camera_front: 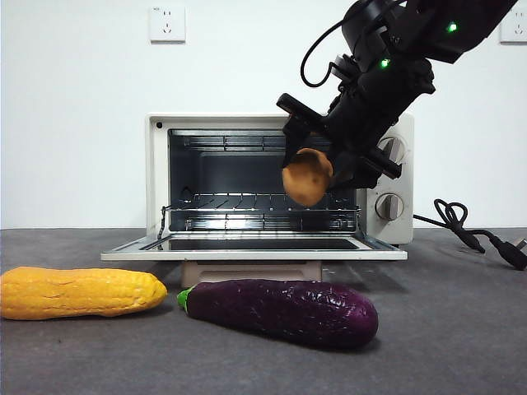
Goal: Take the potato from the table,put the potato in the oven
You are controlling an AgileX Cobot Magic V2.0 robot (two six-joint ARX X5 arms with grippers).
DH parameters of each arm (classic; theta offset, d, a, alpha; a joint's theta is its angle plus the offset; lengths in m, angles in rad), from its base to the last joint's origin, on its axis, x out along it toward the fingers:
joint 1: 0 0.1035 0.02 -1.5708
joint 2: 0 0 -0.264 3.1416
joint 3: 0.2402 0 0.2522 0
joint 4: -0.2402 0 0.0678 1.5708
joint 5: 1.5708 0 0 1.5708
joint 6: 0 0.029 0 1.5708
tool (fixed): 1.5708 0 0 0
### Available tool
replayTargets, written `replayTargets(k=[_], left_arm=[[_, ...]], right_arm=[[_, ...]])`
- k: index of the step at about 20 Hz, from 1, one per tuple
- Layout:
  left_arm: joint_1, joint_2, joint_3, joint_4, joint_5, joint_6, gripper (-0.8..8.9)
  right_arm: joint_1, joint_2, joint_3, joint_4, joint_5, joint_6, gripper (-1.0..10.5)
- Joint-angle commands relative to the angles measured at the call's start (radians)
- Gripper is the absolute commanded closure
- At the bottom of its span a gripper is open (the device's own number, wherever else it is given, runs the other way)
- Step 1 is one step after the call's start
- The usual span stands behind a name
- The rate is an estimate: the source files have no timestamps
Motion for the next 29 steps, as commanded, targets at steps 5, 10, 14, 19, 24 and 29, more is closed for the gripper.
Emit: replayTargets(k=[5,10,14,19,24,29], left_arm=[[0.001,-0.001,-0.007,0.0,0.002,0.001,8.21],[0.001,-0.001,-0.007,-0.002,0.002,0.001,8.21],[0.001,-0.001,-0.007,-0.002,0.002,0.001,8.21],[0.001,-0.001,-0.007,0.022,0.002,0.001,8.21],[0.001,0.002,-0.061,0.093,0.002,0.0,8.21],[0.004,0.008,-0.272,0.322,0.003,-0.037,8.22]], right_arm=[[-0.002,0.021,-0.004,-0.012,0.029,0.012,4.0],[-0.002,0.021,-0.004,-0.011,0.024,0.013,4.0],[0.0,-0.003,-0.004,-0.017,0.022,0.012,4.0],[0.0,-0.098,-0.004,-0.106,0.026,-0.015,4.0],[0.003,-0.249,-0.004,-0.325,0.021,-0.066,4.1],[0.03,-0.436,-0.004,-0.598,-0.007,-0.2,4.1]])
